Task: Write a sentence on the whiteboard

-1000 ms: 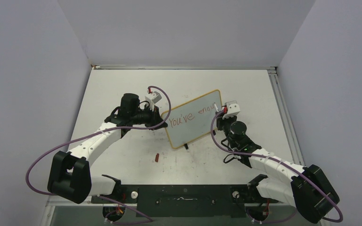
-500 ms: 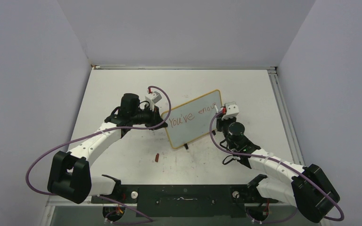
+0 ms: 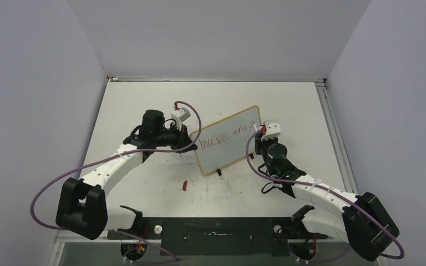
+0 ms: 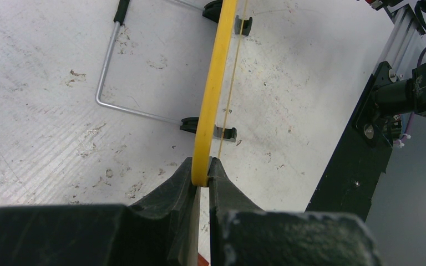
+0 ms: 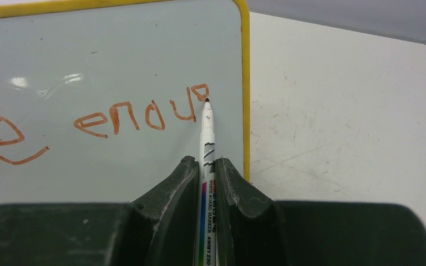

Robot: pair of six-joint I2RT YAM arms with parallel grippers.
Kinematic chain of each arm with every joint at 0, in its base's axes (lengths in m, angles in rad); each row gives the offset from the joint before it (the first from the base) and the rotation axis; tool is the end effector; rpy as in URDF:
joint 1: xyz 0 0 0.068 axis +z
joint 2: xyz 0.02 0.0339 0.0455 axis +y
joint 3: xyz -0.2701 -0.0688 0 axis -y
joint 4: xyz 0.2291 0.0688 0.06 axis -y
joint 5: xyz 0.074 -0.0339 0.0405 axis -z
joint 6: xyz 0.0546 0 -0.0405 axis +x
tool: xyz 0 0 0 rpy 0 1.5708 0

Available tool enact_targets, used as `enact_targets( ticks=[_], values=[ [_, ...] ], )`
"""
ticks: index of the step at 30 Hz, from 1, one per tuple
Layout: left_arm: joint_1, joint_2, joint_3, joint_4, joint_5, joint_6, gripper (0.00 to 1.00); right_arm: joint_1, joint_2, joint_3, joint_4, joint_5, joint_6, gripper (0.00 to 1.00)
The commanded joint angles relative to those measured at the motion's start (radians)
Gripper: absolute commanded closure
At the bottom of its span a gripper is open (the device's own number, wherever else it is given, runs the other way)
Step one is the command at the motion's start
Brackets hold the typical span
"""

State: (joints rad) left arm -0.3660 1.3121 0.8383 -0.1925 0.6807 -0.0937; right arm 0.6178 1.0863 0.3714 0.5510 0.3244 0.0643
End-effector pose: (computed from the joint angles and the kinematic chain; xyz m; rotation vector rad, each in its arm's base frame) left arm 0.2432 -0.1300 0.2515 0.6781 2.1425 -1.0088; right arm 0.1981 0.1194 0.2271 -0.2396 1.7145 0.2220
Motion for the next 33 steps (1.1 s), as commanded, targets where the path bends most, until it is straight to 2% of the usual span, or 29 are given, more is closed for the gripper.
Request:
enact_targets(
  ticks=[1, 10, 33],
  values=[
    [-0.007, 0.014, 0.0, -0.101, -0.09, 0.025, 1.0, 0.007, 0.02, 0.054, 0.062, 0.003, -0.023, 0.95],
    [-0.008, 0.013, 0.001, -0.1, -0.09, 0.025, 1.0, 0.008, 0.033, 0.057, 0.062, 0.006, -0.031, 0.95],
    [-0.011, 0.011, -0.001, -0.099, -0.092, 0.023, 1.0, 0.058, 0.03, -0.035, -0.038, 0.033, 0.089, 0.95]
  ],
)
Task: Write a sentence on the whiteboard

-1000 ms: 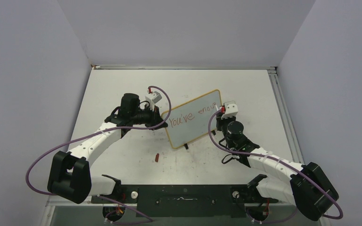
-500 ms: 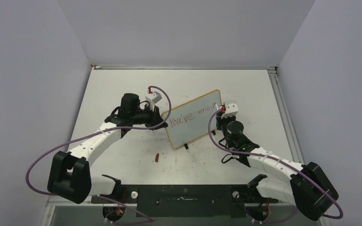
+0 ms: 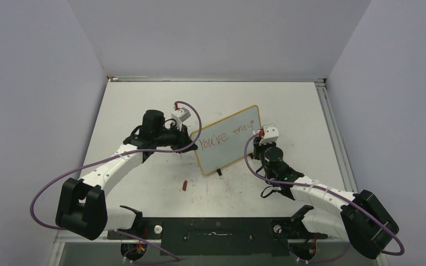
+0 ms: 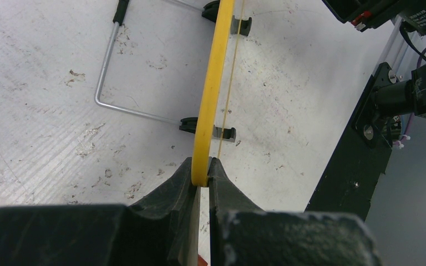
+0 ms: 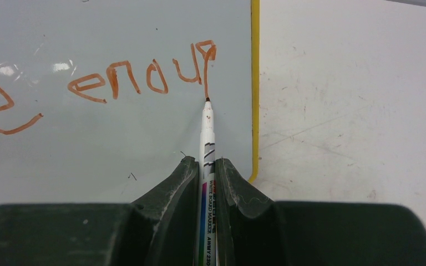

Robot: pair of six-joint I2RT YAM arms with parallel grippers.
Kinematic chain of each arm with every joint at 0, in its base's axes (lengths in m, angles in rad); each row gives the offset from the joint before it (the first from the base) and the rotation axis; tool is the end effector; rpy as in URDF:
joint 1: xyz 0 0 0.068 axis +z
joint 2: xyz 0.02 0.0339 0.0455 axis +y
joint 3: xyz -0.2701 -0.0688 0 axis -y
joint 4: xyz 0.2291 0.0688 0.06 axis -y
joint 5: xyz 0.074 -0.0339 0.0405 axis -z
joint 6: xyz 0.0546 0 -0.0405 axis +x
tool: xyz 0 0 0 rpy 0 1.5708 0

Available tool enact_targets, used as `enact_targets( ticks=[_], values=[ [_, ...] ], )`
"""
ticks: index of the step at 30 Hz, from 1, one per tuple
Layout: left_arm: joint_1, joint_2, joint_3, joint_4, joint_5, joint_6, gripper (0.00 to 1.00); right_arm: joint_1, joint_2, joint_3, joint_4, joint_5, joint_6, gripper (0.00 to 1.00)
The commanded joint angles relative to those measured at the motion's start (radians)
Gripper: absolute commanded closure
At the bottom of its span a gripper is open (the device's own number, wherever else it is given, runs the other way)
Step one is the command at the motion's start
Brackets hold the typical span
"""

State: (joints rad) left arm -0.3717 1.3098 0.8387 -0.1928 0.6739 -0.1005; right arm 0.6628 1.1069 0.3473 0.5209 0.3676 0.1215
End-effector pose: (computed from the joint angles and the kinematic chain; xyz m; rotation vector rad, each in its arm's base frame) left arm 0.2425 -0.1311 0.2520 0.6745 2.1448 -1.0075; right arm 0.1918 0.1248 0.2113 -0.2254 1.7849 0.2288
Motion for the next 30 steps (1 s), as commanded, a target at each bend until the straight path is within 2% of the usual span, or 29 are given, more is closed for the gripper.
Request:
enact_targets(
  ticks=[1, 10, 17, 30],
  values=[
    [-0.006, 0.014, -0.001, -0.1, -0.085, 0.03, 1.0, 0.016, 0.009, -0.01, -0.008, -0.013, 0.031, 0.95],
    [-0.006, 0.011, -0.001, -0.099, -0.089, 0.03, 1.0, 0.058, -0.057, 0.004, 0.002, 0.007, 0.013, 0.95],
    [-0.008, 0.011, -0.001, -0.099, -0.09, 0.03, 1.0, 0.077, -0.199, 0.006, 0.018, 0.122, -0.019, 0.95],
    [-0.01, 0.013, -0.001, -0.1, -0.091, 0.03, 1.0, -0.017, -0.068, 0.078, 0.112, 0.039, -0.105, 0.95]
  ],
)
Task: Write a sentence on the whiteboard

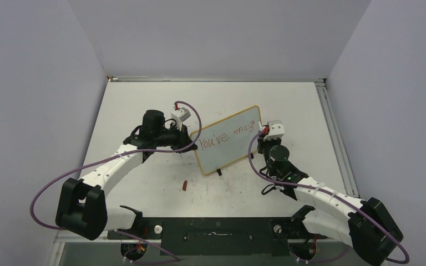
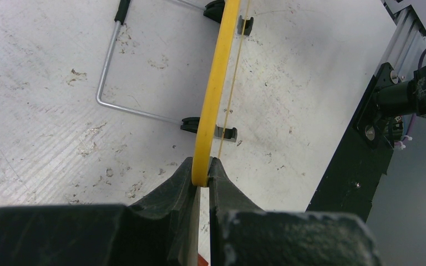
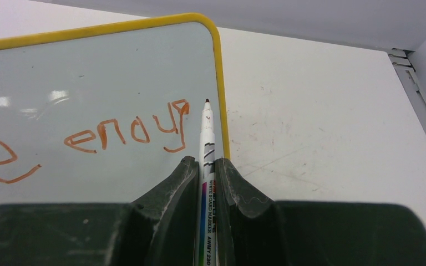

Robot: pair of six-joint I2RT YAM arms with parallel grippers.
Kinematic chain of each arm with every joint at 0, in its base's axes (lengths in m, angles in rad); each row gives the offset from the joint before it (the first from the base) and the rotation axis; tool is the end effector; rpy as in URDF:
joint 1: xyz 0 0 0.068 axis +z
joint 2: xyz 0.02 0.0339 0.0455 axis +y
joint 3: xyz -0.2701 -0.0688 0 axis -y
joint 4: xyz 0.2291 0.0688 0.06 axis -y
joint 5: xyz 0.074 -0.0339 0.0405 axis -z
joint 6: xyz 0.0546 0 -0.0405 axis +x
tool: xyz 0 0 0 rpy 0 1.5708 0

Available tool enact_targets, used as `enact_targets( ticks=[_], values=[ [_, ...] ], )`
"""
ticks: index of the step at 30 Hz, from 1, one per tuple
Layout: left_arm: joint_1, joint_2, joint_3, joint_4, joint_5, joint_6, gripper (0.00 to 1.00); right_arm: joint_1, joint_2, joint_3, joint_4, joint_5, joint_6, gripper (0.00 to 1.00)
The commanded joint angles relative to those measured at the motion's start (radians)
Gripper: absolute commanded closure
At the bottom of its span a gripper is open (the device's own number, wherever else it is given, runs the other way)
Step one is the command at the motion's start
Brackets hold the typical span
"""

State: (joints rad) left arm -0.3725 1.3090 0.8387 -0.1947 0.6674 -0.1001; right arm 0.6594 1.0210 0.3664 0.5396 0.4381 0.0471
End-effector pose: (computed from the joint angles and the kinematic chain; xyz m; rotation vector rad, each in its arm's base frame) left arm 0.2424 -0.1310 0.2519 0.6721 2.1475 -1.0006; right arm 0.1879 0.1163 0.2377 -0.1847 1.6673 0.1636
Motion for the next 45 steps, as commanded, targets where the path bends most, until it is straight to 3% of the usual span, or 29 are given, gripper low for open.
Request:
enact_targets(
  ticks=[1, 20, 45],
  values=[
    [-0.009, 0.014, -0.001, -0.098, -0.084, 0.03, 1.0, -0.017, 0.024, 0.06, 0.1, -0.037, -0.033, 0.95],
    [-0.009, 0.015, 0.0, -0.097, -0.081, 0.03, 1.0, -0.072, 0.136, 0.1, 0.141, -0.122, -0.037, 0.95],
    [-0.009, 0.007, -0.001, -0.097, -0.083, 0.027, 1.0, -0.05, 0.087, -0.012, 0.045, -0.13, 0.075, 0.95]
  ],
)
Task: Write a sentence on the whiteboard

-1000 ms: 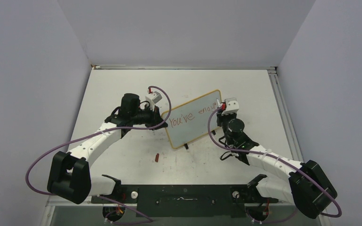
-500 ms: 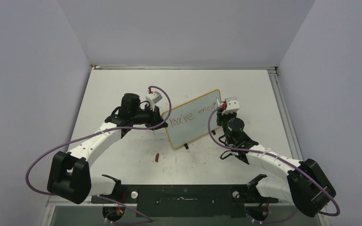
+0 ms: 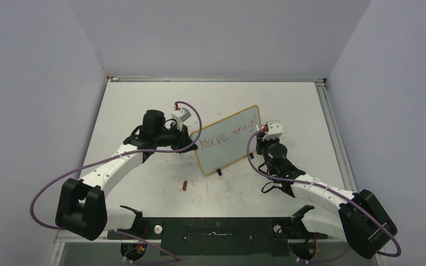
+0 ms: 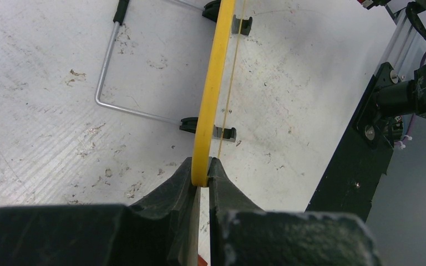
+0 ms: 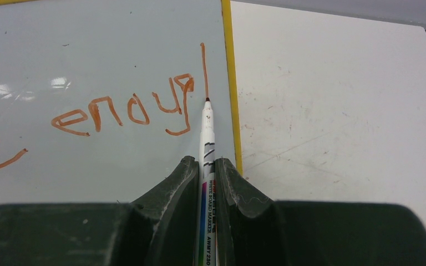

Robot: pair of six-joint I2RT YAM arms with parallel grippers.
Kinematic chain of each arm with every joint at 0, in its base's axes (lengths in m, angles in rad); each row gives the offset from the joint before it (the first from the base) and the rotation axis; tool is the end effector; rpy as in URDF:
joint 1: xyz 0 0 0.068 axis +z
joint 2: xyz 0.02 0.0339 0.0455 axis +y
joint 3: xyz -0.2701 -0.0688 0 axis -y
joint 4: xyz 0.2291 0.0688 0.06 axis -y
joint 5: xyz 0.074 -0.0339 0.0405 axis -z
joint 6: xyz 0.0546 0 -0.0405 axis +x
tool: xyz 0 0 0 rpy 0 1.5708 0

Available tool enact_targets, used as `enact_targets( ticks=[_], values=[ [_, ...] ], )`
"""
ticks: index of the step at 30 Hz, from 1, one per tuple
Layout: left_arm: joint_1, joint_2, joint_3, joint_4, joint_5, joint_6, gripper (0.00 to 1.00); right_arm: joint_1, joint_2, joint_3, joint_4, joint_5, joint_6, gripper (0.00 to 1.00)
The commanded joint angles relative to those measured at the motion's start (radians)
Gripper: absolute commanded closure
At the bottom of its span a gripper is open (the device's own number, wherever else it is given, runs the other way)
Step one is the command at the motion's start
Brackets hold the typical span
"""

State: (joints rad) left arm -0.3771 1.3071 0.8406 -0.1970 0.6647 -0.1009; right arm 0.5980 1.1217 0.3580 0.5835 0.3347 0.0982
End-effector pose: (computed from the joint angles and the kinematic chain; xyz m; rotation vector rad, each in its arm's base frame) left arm 0.2418 -0.1320 0.2528 0.6753 2.1465 -1.0002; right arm 0.2029 0.1165 0.2192 -0.1915 1.7353 0.2175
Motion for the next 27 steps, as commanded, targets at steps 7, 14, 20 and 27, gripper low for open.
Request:
enact_targets(
  ticks=[7, 14, 20, 27],
  values=[
    [-0.005, 0.009, -0.002, -0.094, -0.08, 0.027, 1.0, 0.014, -0.02, 0.015, 0.041, -0.002, -0.003, 0.95],
    [-0.005, 0.008, -0.003, -0.094, -0.08, 0.027, 1.0, 0.012, -0.001, 0.05, 0.089, 0.013, -0.04, 0.95],
    [-0.005, 0.009, -0.002, -0.094, -0.079, 0.027, 1.0, 0.01, 0.019, 0.068, 0.108, 0.024, -0.055, 0.95],
    [-0.005, 0.008, -0.003, -0.094, -0.079, 0.027, 1.0, 0.004, 0.037, 0.077, 0.096, 0.061, -0.055, 0.95]
  ],
)
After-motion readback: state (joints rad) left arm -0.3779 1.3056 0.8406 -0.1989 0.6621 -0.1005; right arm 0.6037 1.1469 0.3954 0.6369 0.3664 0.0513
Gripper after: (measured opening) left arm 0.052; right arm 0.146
